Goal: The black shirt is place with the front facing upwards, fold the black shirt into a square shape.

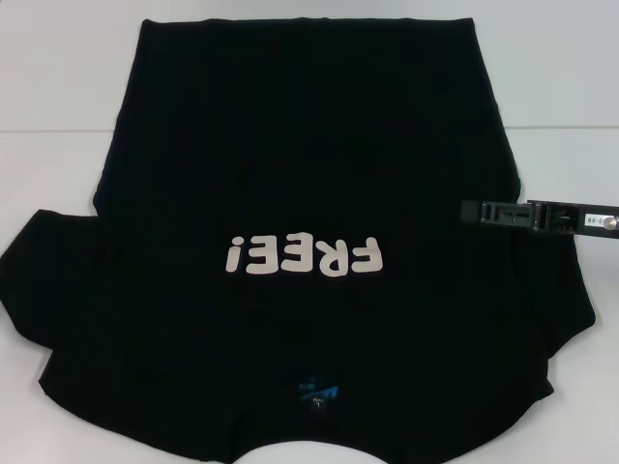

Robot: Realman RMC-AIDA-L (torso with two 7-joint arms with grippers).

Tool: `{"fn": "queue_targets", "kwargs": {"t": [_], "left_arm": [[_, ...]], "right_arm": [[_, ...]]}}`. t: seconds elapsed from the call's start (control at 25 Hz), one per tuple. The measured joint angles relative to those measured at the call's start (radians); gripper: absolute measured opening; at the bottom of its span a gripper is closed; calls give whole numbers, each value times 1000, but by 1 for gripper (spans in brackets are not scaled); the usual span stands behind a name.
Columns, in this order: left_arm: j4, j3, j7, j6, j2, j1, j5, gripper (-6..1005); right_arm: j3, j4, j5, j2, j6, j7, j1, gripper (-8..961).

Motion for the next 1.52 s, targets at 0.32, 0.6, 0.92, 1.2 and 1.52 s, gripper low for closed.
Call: {"fn": "queue_targets", "kwargs": {"t": [0.32, 0.6, 0.92, 1.2, 1.52], "left_arm": [[3, 0, -12, -20, 28, -25, 39, 44], [15, -3, -67, -25, 37, -49, 106, 44], [19, 3, -85, -39, 33, -51, 121, 43], [24, -1, -79, -31, 11, -34, 101, 43], [110, 4, -52, 155, -5, -60, -69, 43]], "right_arm": [[0, 0, 0, 0, 0, -1, -1, 927], [0, 0, 0, 0, -2, -2, -4, 928], [0, -2, 0, 0, -1, -2, -5, 927], [0, -3, 0, 0, -2, -2, -3, 927], [0, -6, 0, 0, -1, -2, 3, 928]]}}
